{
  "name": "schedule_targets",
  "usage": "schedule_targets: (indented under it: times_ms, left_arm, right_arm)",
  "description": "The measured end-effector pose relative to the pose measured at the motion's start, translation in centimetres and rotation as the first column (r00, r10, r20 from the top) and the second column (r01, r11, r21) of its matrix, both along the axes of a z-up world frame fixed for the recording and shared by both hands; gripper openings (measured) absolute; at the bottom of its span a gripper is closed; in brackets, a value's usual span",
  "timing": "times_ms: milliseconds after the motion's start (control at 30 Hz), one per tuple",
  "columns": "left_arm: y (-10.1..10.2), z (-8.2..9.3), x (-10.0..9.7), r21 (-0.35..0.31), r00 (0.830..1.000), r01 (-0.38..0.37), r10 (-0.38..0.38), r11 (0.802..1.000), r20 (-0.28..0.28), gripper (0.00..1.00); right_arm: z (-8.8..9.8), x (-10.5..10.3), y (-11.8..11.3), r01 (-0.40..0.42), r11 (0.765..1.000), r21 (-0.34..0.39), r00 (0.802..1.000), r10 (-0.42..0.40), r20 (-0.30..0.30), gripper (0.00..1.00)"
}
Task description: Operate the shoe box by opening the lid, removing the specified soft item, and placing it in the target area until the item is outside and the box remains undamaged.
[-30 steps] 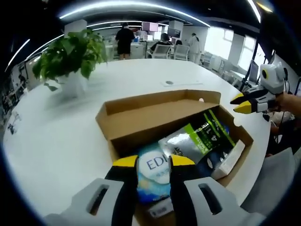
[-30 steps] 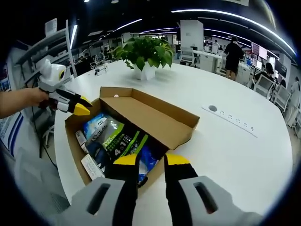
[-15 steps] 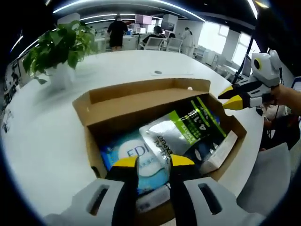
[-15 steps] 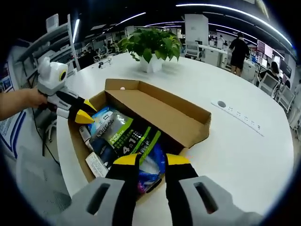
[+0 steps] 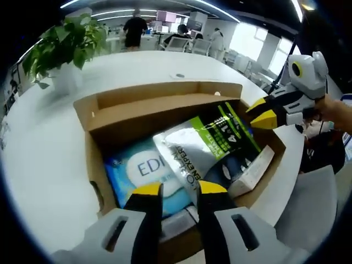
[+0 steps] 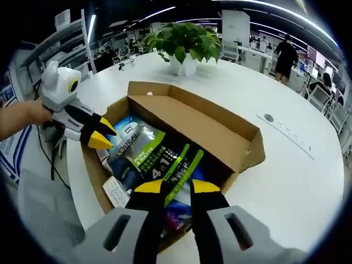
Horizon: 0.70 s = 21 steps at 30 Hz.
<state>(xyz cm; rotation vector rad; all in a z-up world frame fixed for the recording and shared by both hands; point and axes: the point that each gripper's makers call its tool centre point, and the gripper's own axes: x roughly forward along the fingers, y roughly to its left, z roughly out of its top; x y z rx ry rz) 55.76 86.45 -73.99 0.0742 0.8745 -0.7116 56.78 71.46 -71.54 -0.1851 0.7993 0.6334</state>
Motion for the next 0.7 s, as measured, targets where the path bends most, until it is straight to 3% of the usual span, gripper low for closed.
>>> schedule_targets:
  times_ms: [300, 700]
  left_arm:
    - [0.0, -0.8, 0.5, -0.028, 1.0, -0.007, 0.006, 1.0, -0.026, 0.19]
    - [-0.3, -1.4, 0.6, -0.061, 0.998, -0.016, 0.012, 0.998, -0.063, 0.13]
  right_arm:
    - [-1.2, 0.3, 0.3, -0.01, 0.998, -0.066, 0.999, 0.008, -0.033, 0.15]
    - [-2.7, 0.5, 0.6, -0.007, 0.996, -0.089, 0.997, 0.0, -0.076, 0.14]
